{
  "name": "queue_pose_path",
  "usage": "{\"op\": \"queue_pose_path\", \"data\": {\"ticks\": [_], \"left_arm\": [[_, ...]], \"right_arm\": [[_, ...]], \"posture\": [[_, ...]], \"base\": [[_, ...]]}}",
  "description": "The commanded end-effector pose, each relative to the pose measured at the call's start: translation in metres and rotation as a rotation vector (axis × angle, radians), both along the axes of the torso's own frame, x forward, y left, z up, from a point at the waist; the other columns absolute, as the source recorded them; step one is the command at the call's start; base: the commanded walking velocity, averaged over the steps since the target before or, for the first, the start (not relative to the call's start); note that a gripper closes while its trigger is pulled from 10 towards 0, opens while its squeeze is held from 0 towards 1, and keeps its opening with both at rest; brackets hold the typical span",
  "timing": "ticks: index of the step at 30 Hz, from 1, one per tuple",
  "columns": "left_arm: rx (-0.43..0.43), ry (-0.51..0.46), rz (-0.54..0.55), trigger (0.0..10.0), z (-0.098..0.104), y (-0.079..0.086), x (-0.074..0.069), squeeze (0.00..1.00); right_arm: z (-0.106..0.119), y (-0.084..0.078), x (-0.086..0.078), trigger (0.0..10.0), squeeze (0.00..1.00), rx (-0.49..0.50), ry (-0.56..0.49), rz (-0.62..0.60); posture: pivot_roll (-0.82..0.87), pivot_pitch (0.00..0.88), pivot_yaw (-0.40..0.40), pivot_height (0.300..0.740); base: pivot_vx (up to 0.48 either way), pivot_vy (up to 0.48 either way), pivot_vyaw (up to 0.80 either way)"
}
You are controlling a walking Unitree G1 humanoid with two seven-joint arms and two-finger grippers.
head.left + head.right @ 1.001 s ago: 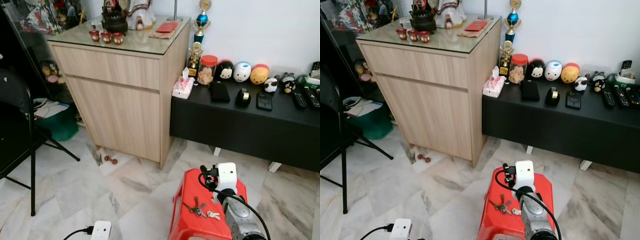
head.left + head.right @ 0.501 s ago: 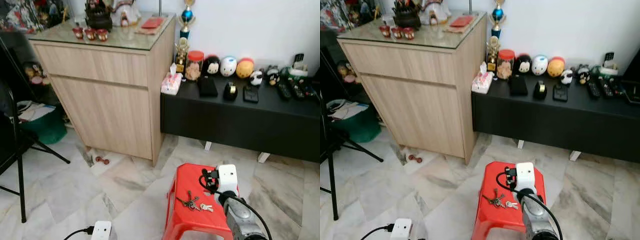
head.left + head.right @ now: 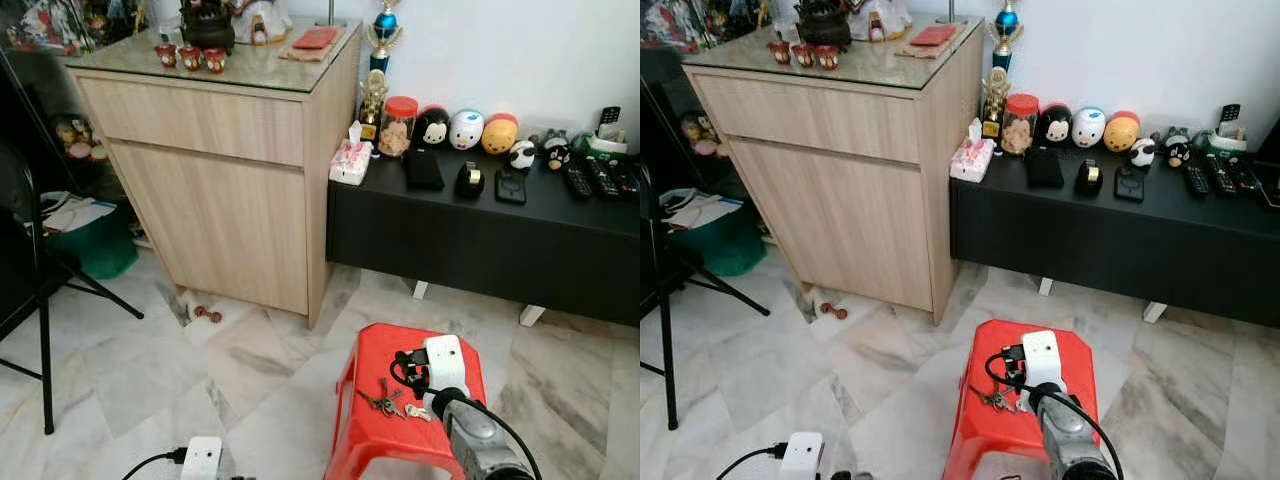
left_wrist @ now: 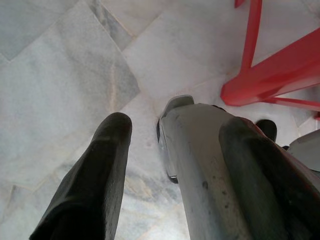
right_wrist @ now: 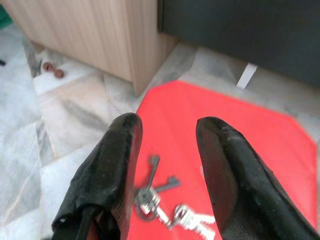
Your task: Hang keys on a hook
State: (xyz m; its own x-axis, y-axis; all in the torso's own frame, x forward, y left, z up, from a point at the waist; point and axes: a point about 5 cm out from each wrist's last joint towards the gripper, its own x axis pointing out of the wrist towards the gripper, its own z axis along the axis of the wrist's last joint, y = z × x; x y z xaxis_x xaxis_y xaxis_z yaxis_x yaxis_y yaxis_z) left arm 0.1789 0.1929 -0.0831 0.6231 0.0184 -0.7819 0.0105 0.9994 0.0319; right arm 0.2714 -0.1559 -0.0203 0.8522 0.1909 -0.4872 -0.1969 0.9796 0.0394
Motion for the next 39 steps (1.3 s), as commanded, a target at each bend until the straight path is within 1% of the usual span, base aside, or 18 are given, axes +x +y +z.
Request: {"op": "queue_pose_path", "data": {"ticks": [1, 2, 3, 4, 5, 8, 12, 17, 19, 21, 22, 23, 30, 39], "left_arm": [[-0.005, 0.046, 0.001, 10.0, -0.006, -0.001, -0.011, 0.00], [-0.005, 0.045, 0.000, 10.0, -0.006, -0.001, -0.011, 0.00], [-0.005, 0.045, 0.000, 10.0, -0.006, -0.001, -0.011, 0.00], [-0.005, 0.044, -0.001, 10.0, -0.006, -0.001, -0.011, 0.00], [-0.005, 0.043, -0.002, 10.0, -0.006, -0.001, -0.011, 0.00], [-0.006, 0.043, -0.002, 10.0, -0.006, -0.001, -0.011, 0.00], [-0.006, 0.043, 0.000, 10.0, -0.006, -0.002, -0.011, 0.00], [-0.006, 0.041, 0.001, 10.0, -0.006, -0.002, -0.011, 0.00], [-0.006, 0.043, 0.001, 10.0, -0.006, -0.002, -0.012, 0.00], [-0.007, 0.043, 0.000, 10.0, -0.006, -0.003, -0.012, 0.00], [-0.007, 0.044, 0.002, 10.0, -0.006, -0.003, -0.012, 0.00], [-0.007, 0.044, 0.003, 10.0, -0.006, -0.003, -0.013, 0.00], [-0.013, 0.032, 0.017, 10.0, -0.007, -0.003, -0.014, 0.00], [-0.010, 0.046, 0.013, 10.0, -0.007, -0.002, -0.016, 0.00]], "right_arm": [[-0.006, -0.001, -0.004, 10.0, 0.00, -0.012, 0.054, 0.013], [-0.013, 0.001, -0.010, 10.0, 0.00, -0.054, 0.121, 0.044], [-0.013, 0.001, -0.010, 10.0, 0.00, -0.054, 0.121, 0.044], [-0.020, 0.001, -0.017, 10.0, 0.00, -0.079, 0.181, 0.044], [-0.023, 0.000, -0.020, 10.0, 0.00, -0.077, 0.213, 0.022], [-0.024, -0.002, -0.020, 10.0, 0.00, -0.105, 0.222, 0.014], [-0.026, -0.002, -0.021, 10.0, 0.00, -0.101, 0.263, -0.003], [-0.022, -0.003, -0.015, 10.0, 0.00, -0.086, 0.265, -0.072], [-0.018, -0.003, -0.009, 10.0, 0.00, -0.047, 0.266, -0.114], [-0.016, -0.002, -0.006, 10.0, 0.00, -0.027, 0.259, -0.124], [-0.014, 0.000, -0.003, 10.0, 0.00, 0.004, 0.242, -0.128], [-0.013, 0.001, -0.002, 10.0, 0.00, 0.013, 0.237, -0.129], [-0.007, 0.002, 0.005, 10.0, 0.00, 0.012, 0.217, -0.127], [-0.004, 0.004, 0.009, 10.0, 0.00, -0.008, 0.212, -0.109]], "posture": [[0.02, 0.029, -0.035, 0.648], [0.02, 0.031, -0.033, 0.648], [0.02, 0.031, -0.033, 0.648], [0.02, 0.031, -0.034, 0.648], [0.02, 0.031, -0.034, 0.648], [0.02, 0.033, -0.035, 0.648], [0.02, 0.035, -0.035, 0.648], [0.02, 0.038, -0.037, 0.648], [0.02, 0.040, -0.037, 0.648], [0.03, 0.041, -0.037, 0.648], [0.03, 0.043, -0.038, 0.648], [0.03, 0.044, -0.038, 0.648], [0.03, 0.054, -0.038, 0.648], [0.02, 0.057, -0.038, 0.648]], "base": [[0.000, 0.000, 0.00], [0.000, 0.000, 0.00], [0.000, 0.000, 0.00], [0.000, 0.000, 0.00], [0.000, 0.000, 0.00], [0.000, 0.000, 0.00], [0.000, 0.000, 0.00], [0.000, 0.000, 0.00], [0.000, 0.000, 0.00], [0.000, 0.000, 0.00], [0.000, 0.000, 0.00], [0.000, 0.000, 0.00], [0.000, 0.000, 0.00], [0.000, 0.000, 0.00]]}}
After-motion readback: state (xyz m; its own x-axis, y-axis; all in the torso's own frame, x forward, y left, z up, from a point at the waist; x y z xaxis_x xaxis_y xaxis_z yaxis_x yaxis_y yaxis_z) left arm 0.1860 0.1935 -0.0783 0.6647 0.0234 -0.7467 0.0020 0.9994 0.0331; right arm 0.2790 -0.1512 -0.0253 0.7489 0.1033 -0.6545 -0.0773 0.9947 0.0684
